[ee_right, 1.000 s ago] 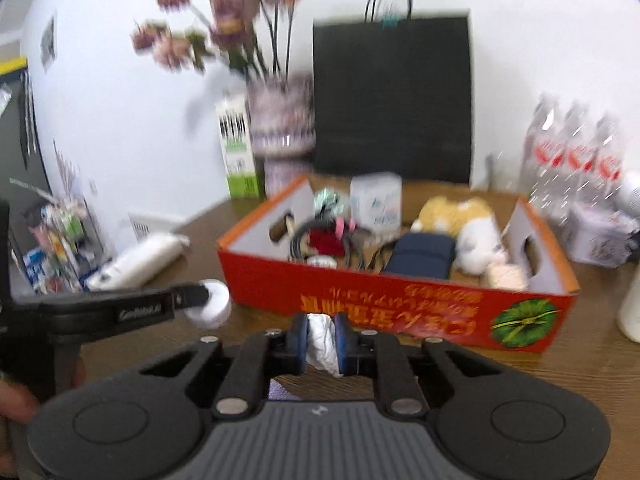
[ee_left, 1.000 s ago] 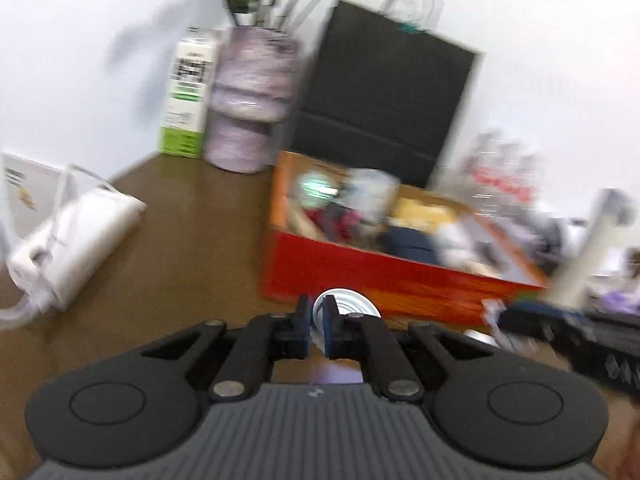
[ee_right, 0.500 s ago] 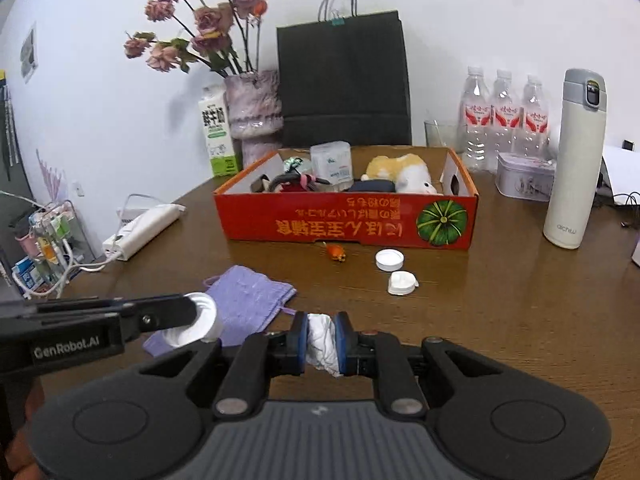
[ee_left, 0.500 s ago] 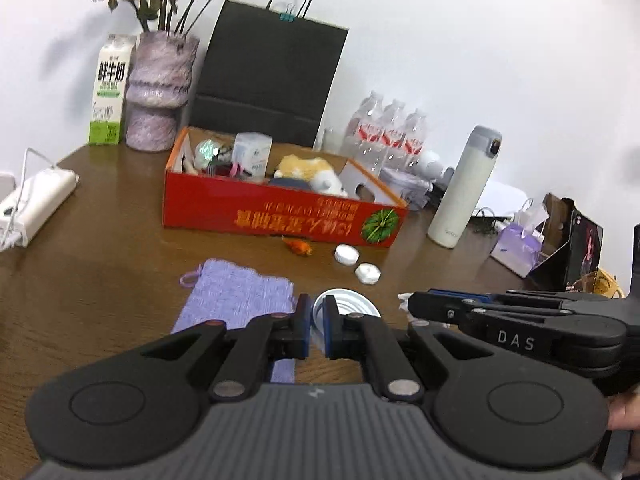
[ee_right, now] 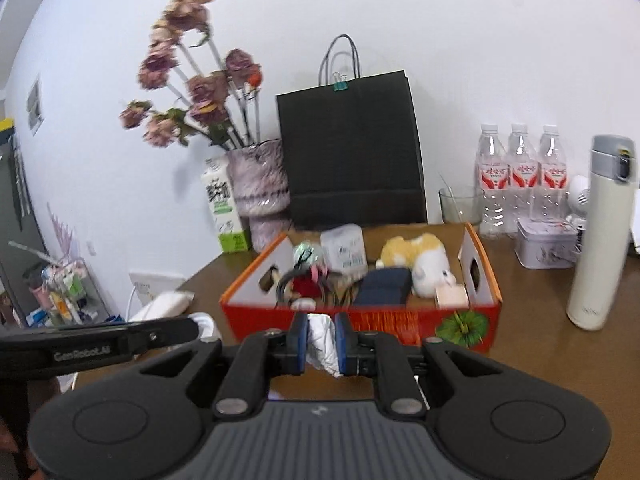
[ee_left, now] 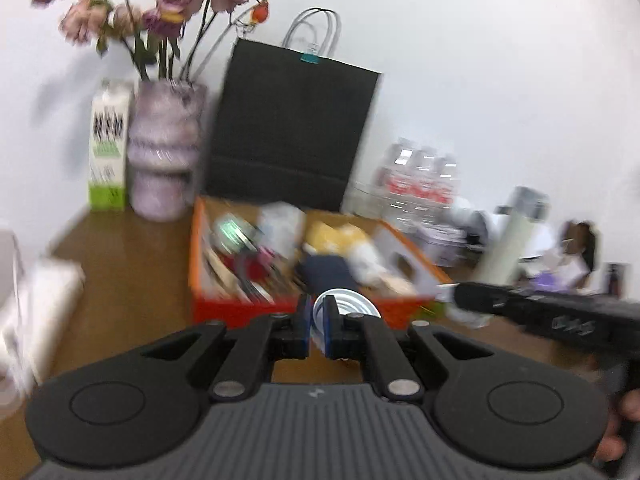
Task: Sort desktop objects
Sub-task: 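Grasp a white cap with left gripper while right gripper grasps another cap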
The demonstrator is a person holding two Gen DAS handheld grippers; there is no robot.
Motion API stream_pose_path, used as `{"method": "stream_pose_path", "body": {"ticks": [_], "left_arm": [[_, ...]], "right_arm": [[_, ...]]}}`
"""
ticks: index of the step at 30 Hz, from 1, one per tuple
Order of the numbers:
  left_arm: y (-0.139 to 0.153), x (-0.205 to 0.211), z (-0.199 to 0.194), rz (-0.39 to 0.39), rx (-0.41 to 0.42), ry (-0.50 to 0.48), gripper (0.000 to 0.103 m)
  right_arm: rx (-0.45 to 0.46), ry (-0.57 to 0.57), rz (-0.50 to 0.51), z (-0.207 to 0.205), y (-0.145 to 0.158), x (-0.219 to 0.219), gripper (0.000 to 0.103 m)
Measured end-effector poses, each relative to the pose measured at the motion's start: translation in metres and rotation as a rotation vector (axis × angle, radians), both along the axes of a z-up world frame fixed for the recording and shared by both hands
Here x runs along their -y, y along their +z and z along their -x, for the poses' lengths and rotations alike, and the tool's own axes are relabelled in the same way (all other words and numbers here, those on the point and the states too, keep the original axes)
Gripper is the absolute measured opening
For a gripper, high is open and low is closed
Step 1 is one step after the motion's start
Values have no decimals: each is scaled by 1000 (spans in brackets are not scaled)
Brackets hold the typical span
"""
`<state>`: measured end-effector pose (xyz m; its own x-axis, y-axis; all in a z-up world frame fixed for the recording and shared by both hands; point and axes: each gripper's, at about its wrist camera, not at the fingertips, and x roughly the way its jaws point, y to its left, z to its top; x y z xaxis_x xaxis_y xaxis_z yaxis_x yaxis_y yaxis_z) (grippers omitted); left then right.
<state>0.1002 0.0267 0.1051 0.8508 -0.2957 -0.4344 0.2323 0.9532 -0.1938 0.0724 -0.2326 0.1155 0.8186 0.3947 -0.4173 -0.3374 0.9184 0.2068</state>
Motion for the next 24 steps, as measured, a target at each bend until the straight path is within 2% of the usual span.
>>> {"method": "stream_pose_path", "body": {"ticks": [1, 5, 7, 8, 10, 11, 12, 13, 17, 21, 23, 24], "left_arm": [[-1, 0, -21, -54, -11, 8, 7], [-21, -6, -88, -123, -108, 49, 7], [-32, -3, -115, -167, -157, 27, 11], [-35, -2, -122, -178, -164, 13, 16], [-39, -6, -124, -164, -131, 24, 57], [-39, -10, -122, -146, -111, 44, 62], [-38, -15, -120, -127, -103, 54, 62], [-35, -19, -120, -112, -111, 56, 62], [-18, -25, -106, -94, -96, 101, 66], [-14, -18, -67, -70, -85, 165, 80], [-19, -11, -38, -57, -83, 177, 84], [-23, -8, -24, -56, -83, 176, 90]], "right_arm": [[-5, -4, -3, -14, 3, -3, 13], [-96, 23, -63, -90, 6, -14, 13], [-153, 40, -90, -129, -1, -24, 14], [-176, 43, -92, -142, -6, -30, 15], [-209, 31, -110, -168, -16, -43, 21], [-222, 26, -114, -178, -21, -48, 30], [-236, 26, -120, -185, -23, -52, 35], [-241, 34, -127, -189, -25, -56, 41], [-177, 13, -129, -181, -18, -55, 41], [-150, 0, -119, -156, -10, -43, 43], [-132, -23, -88, -131, -14, -35, 52], [-135, -26, -62, -118, -17, -33, 56]]}}
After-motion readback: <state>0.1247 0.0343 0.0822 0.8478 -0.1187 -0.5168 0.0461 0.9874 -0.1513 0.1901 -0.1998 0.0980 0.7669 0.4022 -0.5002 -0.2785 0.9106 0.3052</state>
